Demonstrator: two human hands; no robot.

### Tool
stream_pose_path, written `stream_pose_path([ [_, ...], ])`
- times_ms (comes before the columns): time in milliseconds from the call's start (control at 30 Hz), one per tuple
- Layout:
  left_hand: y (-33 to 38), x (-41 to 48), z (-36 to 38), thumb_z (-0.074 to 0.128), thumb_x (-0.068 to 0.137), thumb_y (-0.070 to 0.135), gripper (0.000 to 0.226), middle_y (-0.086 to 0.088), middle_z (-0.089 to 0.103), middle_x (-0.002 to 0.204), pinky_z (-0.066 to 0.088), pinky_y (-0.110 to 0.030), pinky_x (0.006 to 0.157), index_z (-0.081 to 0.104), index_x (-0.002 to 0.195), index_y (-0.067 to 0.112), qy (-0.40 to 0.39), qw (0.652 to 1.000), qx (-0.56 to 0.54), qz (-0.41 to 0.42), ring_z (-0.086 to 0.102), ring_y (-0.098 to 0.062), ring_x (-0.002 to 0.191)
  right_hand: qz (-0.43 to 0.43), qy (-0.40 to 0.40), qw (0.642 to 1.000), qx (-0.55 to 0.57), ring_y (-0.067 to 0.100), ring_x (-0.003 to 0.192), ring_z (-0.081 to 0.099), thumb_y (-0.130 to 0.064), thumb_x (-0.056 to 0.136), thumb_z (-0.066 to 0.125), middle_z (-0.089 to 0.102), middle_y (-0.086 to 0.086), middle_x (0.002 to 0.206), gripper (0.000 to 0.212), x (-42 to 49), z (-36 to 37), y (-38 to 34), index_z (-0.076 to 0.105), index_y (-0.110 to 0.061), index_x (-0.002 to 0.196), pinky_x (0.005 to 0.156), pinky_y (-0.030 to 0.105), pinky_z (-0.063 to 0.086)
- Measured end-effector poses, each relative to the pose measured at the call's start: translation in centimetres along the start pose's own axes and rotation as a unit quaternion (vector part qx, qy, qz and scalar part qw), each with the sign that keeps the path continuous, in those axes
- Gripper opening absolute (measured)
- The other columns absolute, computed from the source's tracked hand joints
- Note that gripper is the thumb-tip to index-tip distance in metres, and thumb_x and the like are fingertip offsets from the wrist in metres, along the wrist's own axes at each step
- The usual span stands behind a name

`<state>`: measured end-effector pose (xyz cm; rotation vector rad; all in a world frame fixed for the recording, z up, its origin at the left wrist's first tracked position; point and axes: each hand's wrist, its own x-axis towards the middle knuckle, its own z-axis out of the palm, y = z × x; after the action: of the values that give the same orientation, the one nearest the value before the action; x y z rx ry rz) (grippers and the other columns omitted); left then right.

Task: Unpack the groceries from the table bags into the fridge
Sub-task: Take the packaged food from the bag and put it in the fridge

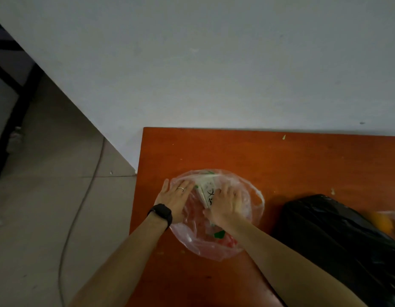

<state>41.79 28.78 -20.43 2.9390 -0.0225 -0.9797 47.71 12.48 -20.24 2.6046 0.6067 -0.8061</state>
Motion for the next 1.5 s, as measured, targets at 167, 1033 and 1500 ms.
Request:
stream_pose_path([
  [167, 0.7, 0.3, 0.2, 0.049, 0.098, 0.036, 0.086, -0.003, -0.003, 0.167, -0.001, -0.061, 0.12, -0.01, 0.158, 0.02, 0.025, 0.999, -0.024, -0.004, -0.003, -0.026, 0.153, 0.046, -0.047, 0.997, 0.051, 0.039, 0.138, 0.036, -0.066, 0.08, 0.068, 0.016, 0.02, 0.159, 0.102, 0.4, -0.7, -0.8, 0.028, -0.005, 0.151, 0.108, 0.048, 0.039],
  [1033, 3.8, -7.7, -1.4, 0.04, 0.102, 0.016, 0.053, 0.002, 0.038, 0.157, 0.02, -0.04, 0.121, 0.032, 0.153, 0.025, 0.121, 0.973, 0.107, 0.164, 0.033, -0.02, 0.144, -0.032, -0.001, 0.678, 0.734, 0.028, 0.102, 0.066, -0.015, 0.062, 0.087, 0.068, 0.009, 0.111, 0.065, -14.5, 0.6, 7.7, 0.059, -0.029, 0.119, 0.086, 0.049, 0.055],
  [1500, 29.0, -11.0, -16.2, 0.053, 0.095, 0.033, 0.038, -0.001, 0.065, 0.13, 0.041, -0.04, 0.107, 0.061, 0.131, 0.023, 0.379, 0.891, 0.011, 0.251, 0.054, -0.022, 0.125, 0.089, 0.412, 0.691, 0.588, -0.012, 0.093, 0.06, -0.041, 0.072, 0.086, 0.057, -0.032, 0.109, 0.077, -37.2, 2.2, 28.1, 0.047, -0.046, 0.138, 0.071, 0.008, 0.049],
])
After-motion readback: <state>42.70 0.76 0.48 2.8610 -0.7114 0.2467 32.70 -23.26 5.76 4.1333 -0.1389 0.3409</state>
